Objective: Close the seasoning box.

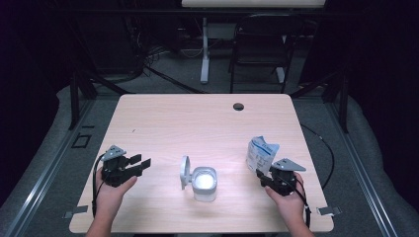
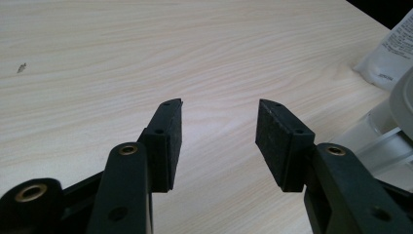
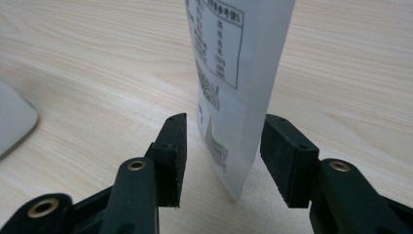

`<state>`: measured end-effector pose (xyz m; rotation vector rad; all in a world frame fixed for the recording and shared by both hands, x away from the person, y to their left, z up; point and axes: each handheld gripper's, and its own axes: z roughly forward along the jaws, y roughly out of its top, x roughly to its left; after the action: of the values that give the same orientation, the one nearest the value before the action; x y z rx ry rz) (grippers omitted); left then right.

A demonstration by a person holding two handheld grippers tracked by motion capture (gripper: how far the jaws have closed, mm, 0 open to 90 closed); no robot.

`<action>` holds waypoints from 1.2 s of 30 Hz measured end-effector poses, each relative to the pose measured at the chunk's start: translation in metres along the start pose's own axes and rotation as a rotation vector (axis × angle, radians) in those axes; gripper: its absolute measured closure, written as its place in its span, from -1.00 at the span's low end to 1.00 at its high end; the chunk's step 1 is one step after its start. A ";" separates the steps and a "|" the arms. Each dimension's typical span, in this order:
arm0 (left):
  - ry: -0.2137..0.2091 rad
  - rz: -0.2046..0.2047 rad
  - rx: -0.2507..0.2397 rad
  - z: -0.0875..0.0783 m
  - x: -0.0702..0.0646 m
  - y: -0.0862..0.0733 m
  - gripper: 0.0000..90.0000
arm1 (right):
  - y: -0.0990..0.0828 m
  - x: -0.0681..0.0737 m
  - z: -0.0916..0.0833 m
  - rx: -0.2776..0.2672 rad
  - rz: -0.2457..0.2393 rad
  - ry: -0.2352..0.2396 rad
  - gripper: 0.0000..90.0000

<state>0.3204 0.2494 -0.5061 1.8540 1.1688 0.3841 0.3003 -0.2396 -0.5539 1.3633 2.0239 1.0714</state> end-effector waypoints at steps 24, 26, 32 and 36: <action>-0.126 0.106 0.047 -0.001 -0.040 0.014 0.52 | -0.014 0.017 -0.030 -0.005 -0.108 -0.035 0.04; -0.133 0.124 0.064 -0.001 -0.042 0.014 0.61 | -0.014 0.019 -0.031 -0.016 -0.124 -0.020 0.02; -0.154 0.151 0.067 -0.001 -0.052 0.016 0.88 | -0.017 0.023 -0.035 -0.033 -0.151 -0.011 0.01; -0.166 0.176 0.067 -0.004 -0.060 0.019 0.99 | -0.019 0.023 -0.033 -0.025 -0.156 -0.009 0.00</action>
<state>0.2985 0.1978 -0.4774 2.0129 0.9207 0.2857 0.2563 -0.2337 -0.5491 1.1744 2.0650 1.0168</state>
